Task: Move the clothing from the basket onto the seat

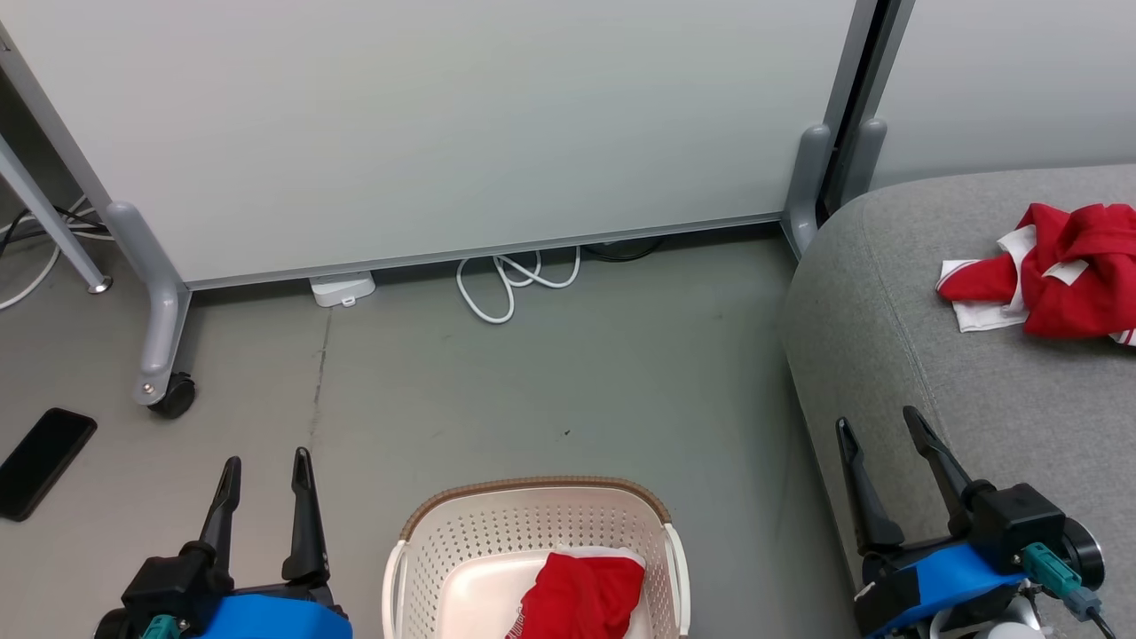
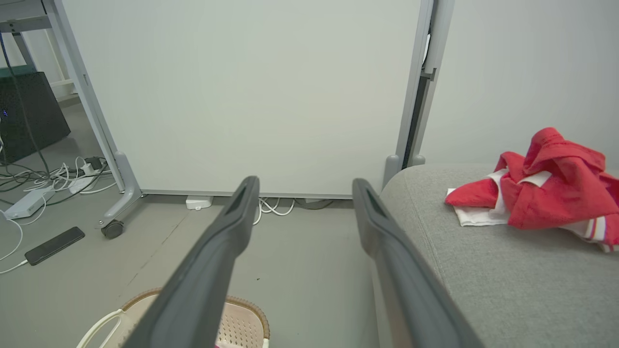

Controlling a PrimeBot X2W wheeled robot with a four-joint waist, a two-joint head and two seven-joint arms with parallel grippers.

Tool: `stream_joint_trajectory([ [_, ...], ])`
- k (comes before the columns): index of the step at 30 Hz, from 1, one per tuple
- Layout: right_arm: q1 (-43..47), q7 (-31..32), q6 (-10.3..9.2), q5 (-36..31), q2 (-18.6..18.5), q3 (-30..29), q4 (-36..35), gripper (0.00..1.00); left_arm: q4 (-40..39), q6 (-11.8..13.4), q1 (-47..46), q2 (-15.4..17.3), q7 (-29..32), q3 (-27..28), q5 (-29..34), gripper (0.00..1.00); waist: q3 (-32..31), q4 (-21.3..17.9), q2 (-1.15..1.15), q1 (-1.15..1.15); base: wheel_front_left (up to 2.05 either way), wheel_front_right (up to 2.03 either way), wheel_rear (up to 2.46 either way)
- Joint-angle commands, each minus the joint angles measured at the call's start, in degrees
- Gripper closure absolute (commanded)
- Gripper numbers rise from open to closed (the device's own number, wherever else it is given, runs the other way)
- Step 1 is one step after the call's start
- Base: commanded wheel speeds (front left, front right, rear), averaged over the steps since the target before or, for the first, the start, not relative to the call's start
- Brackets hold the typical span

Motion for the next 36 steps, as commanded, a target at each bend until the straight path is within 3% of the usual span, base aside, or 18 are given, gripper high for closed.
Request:
stream_joint_trajectory([
  [1, 0.24, -0.36, 0.02, 0.50, 0.05, 0.05, 0.17, 0.00, 0.12, -0.04, -0.01, 0.04, -0.29, -0.33, 0.37, 0.00, 0.17, -0.11, 0.00, 0.00, 0.00, 0.00, 0.00],
  [19, -2.11, -0.86, 0.02, 1.08, 0.05, 1.67, -0.53, 0.00, 1.74, -0.04, -2.11, 0.01, -0.29, -2.49, -0.59, 0.00, 4.28, -1.70, 0.00, 0.00, 0.00, 0.00, 0.00],
  [30, -5.82, -1.28, 0.02, 1.16, 0.04, 5.10, -1.93, 0.00, 8.55, -0.05, -6.15, 0.72, -0.29, -6.50, -2.06, 0.00, 13.01, -7.22, 0.00, 0.00, 0.00, 0.00, 0.00],
  [36, -9.00, -2.11, 0.02, 1.95, 0.05, 7.46, -2.27, 0.00, 16.33, -0.05, -11.56, 2.76, -0.30, -10.71, -3.08, 0.00, 20.47, -11.70, 0.00, 0.00, 0.00, 0.00, 0.00],
])
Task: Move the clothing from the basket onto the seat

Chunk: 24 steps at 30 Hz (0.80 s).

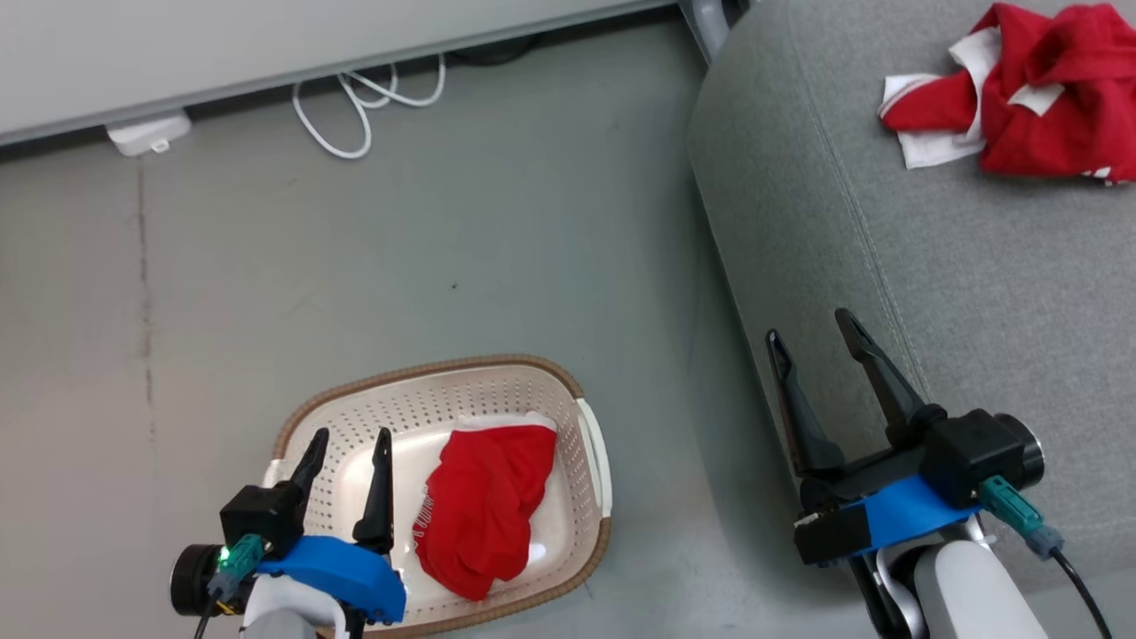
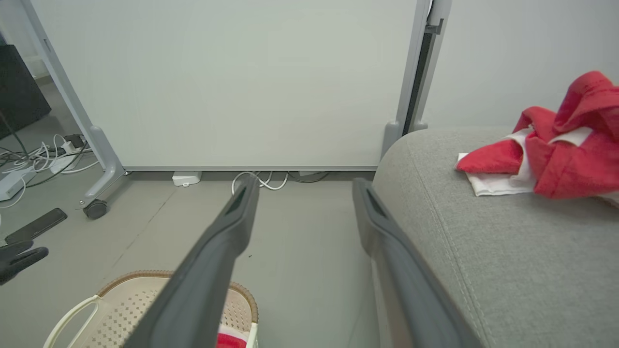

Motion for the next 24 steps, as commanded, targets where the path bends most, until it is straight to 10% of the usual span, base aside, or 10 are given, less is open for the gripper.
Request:
stream_joint_trajectory([
  [1, -1.05, -0.47, 0.03, 0.36, 0.06, 0.30, -0.15, 0.00, 0.66, -0.04, -1.52, 0.51, -0.29, -0.37, -0.37, 0.00, 4.02, -3.22, 0.00, -0.01, 0.00, 0.00, 0.00],
  [24, -7.61, -2.46, 0.03, 4.65, 0.07, 4.59, -3.79, 0.00, 27.09, -0.04, -23.70, 5.38, 3.00, -16.48, -6.14, 0.00, 23.24, -11.61, 0.00, -0.01, 0.00, 0.00, 0.00],
])
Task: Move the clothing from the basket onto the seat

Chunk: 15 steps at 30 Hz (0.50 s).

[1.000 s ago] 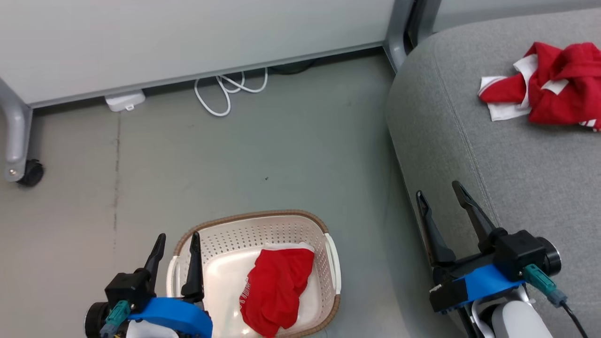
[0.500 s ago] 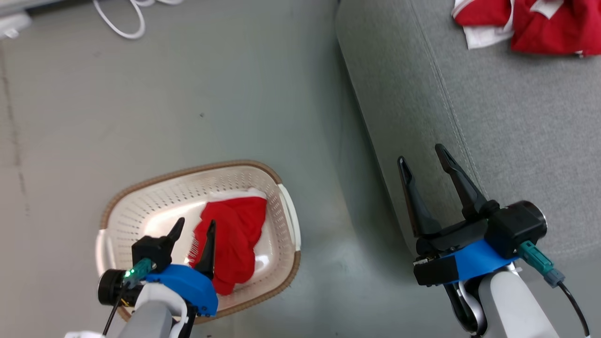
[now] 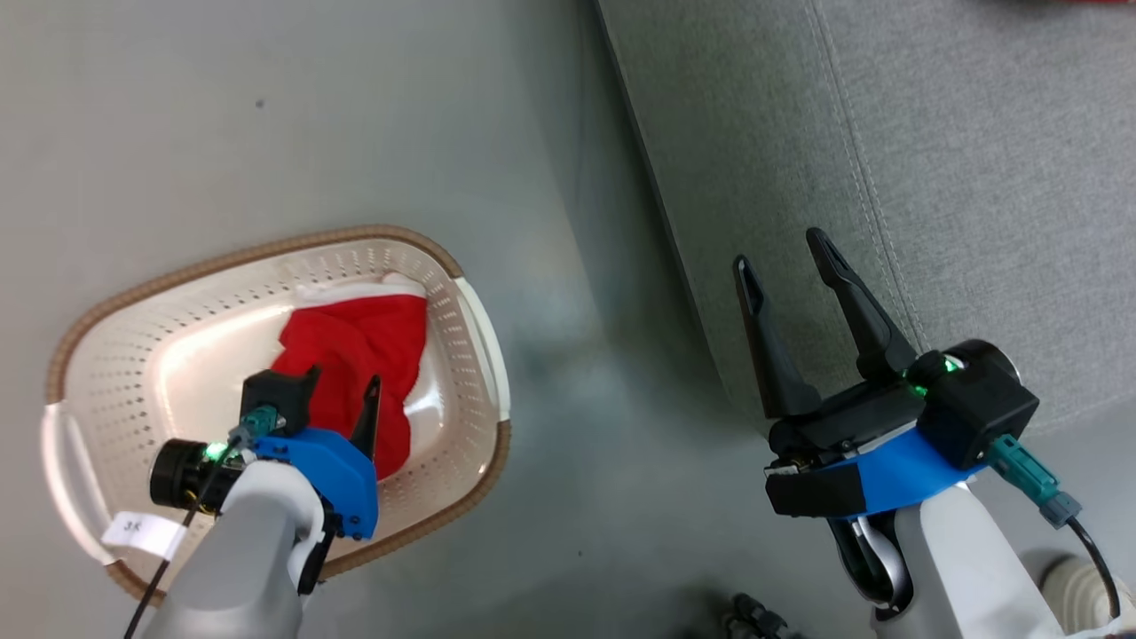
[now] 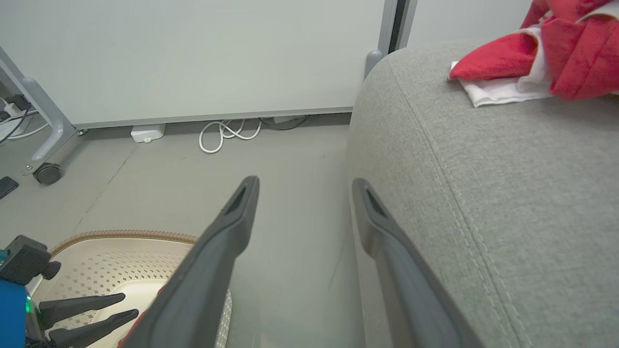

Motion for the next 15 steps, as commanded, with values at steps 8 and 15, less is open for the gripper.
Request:
stream_joint_trajectory([
  [8, -1.86, -0.25, 0.03, 2.42, 0.08, 1.76, -2.68, 0.00, 5.63, 0.06, -6.32, 0.22, 1.82, -0.89, -0.60, 0.00, 6.21, -2.90, 0.00, -0.01, 0.00, 0.00, 0.00],
  [15, -2.23, -0.26, 0.03, 3.63, 0.08, 3.01, -3.60, 0.00, 9.30, 2.38, -9.61, -0.28, 3.29, -0.81, -1.01, 0.00, 8.05, -3.61, 0.00, -0.01, 0.00, 0.00, 0.00],
])
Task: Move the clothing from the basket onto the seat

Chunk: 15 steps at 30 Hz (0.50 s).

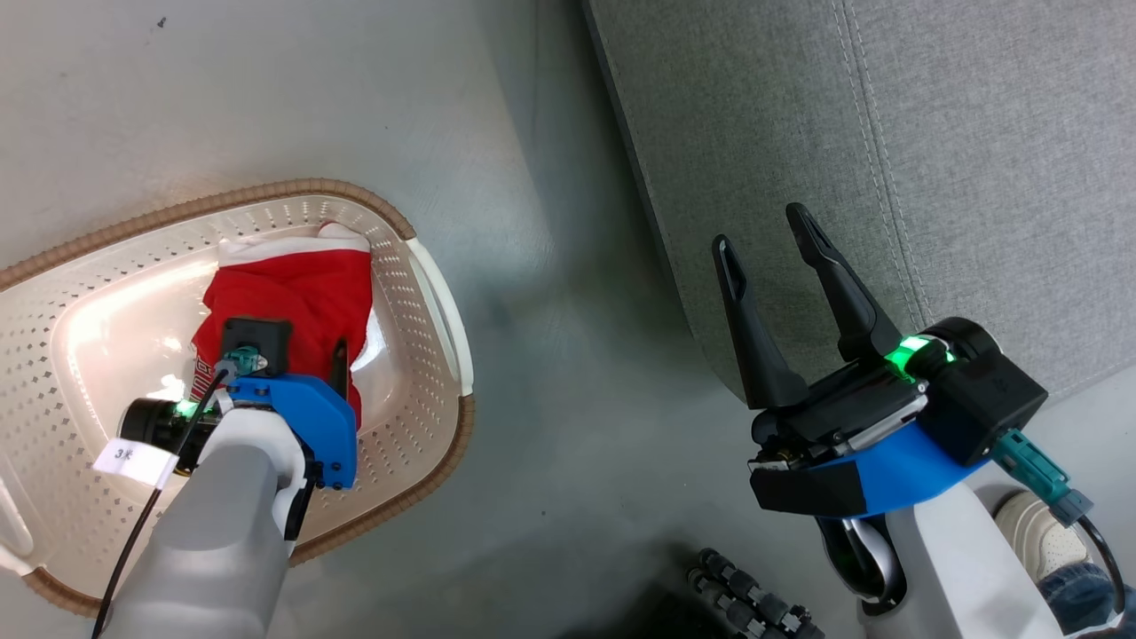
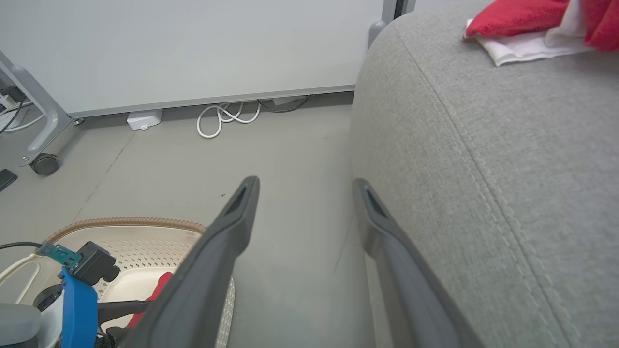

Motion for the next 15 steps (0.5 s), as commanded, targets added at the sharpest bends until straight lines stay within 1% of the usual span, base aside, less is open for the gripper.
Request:
stream_joint_trajectory([
  [1, -0.59, -0.20, 0.03, 0.26, 0.07, 0.12, -0.37, 0.00, 0.74, 0.66, -1.07, -0.20, 0.60, 0.13, -0.38, 0.00, 0.23, -0.06, 0.00, -0.01, 0.00, 0.00, 0.00],
  [4, -0.37, -0.19, 0.03, 0.31, 0.07, 0.19, -0.67, 0.00, 2.31, 1.87, -1.85, -1.02, 2.10, 0.03, -0.62, 0.00, 0.49, 0.03, 0.00, -0.01, 0.00, 0.00, 0.00],
  [9, 0.07, -0.19, 0.03, 0.05, 0.07, 0.02, -0.96, 0.00, 4.15, 4.85, -2.39, -2.32, 4.89, 0.14, -1.13, 0.00, 0.94, 0.31, 0.00, -0.01, 0.00, 0.00, 0.00],
  [12, 0.20, -0.19, 0.03, -0.15, 0.07, -0.08, -1.08, 0.00, 4.74, 6.02, -2.62, -2.80, 6.29, 0.04, -1.34, 0.00, 1.13, 0.50, 0.00, -0.01, 0.00, 0.00, 0.00],
  [15, 0.25, -0.20, 0.03, -0.33, 0.07, -0.18, -1.18, 0.00, 5.10, 6.42, -3.02, -3.05, 7.12, -0.48, -1.07, 0.00, 1.28, 0.66, 0.00, -0.01, 0.00, 0.00, 0.00],
])
